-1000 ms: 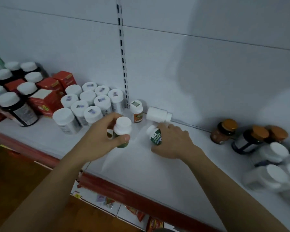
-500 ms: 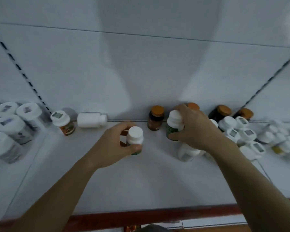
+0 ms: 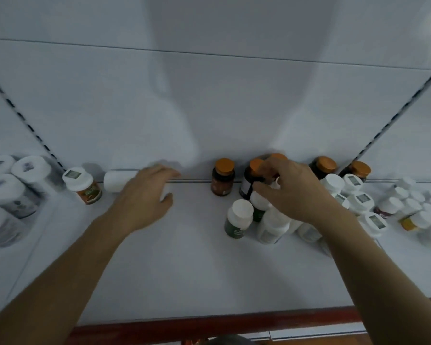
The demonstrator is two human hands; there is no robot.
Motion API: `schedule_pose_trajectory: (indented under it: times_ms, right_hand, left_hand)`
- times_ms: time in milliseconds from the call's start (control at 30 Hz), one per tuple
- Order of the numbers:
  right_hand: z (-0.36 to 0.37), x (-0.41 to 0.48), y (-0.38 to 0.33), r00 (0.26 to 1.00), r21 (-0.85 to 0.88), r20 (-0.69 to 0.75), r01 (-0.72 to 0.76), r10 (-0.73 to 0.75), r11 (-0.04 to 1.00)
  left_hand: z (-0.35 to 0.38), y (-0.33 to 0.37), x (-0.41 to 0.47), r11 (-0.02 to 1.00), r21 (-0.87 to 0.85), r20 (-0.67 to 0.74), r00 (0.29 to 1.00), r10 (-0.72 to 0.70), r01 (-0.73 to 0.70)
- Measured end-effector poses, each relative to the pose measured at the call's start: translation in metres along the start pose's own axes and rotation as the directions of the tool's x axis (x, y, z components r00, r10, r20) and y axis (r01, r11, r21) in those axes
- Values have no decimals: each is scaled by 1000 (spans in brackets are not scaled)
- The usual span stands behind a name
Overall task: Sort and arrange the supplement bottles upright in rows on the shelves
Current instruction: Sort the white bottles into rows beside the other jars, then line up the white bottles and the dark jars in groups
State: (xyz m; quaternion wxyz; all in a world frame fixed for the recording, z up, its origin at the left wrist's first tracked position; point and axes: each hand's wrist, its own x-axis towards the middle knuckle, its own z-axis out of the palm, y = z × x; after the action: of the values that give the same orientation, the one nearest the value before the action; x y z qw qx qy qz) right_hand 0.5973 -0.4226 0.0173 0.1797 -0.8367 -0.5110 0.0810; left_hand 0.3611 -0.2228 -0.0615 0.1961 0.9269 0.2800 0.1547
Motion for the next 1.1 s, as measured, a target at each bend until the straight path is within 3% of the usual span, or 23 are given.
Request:
schedule_pose_trajectory:
  times_ms: [100, 200, 267, 333, 467, 533, 667, 867, 967, 1033, 1100]
  right_hand:
    - [11, 12, -12, 998, -81, -43, 39, -42, 996]
    - [21, 26, -42, 992, -172, -43, 109, -118, 979]
    - [31, 34, -65, 984, -124, -20, 176, -179, 977]
    - [48, 43, -87, 969, -62, 46, 246, -243, 967]
    - [102, 72, -124, 928, 66, 232, 282, -290, 957]
    - [129, 82, -142, 915, 153, 251, 283, -314, 947]
    - [164, 91, -163, 944, 253, 122, 268, -305, 930]
    - [146, 81, -153, 953, 274, 162, 206, -256, 939]
    - [104, 61, -139, 961, 266, 34, 255, -273, 930]
    - [71, 47, -127, 967, 190, -17, 253, -255, 949]
    - [42, 35, -107, 977, 75, 30, 209, -212, 975]
  left_hand:
    - [-20, -45, 1, 966, 246, -30, 997, -77, 82]
    - [-23, -48, -7, 959, 280, 30, 998, -55, 45]
    - [-26, -40, -18, 977, 206, -28, 998, -59, 64]
    - [-38, -34, -30, 984, 144, -179, 980, -83, 109]
    - [-74, -54, -46, 940, 180, -342, 914, -216, 290]
    - [-82, -71, -53, 917, 185, -288, 912, -293, 353]
    - [-74, -81, -63, 921, 19, -81, 919, -387, 390]
    - [-60, -83, -77, 913, -115, -182, 895, -408, 393]
    - [-52, -79, -84, 909, -144, -199, 888, -414, 392]
    - [-44, -69, -85, 916, -191, -200, 899, -389, 354]
    - [-34, -51, -83, 921, -257, -193, 918, -345, 292]
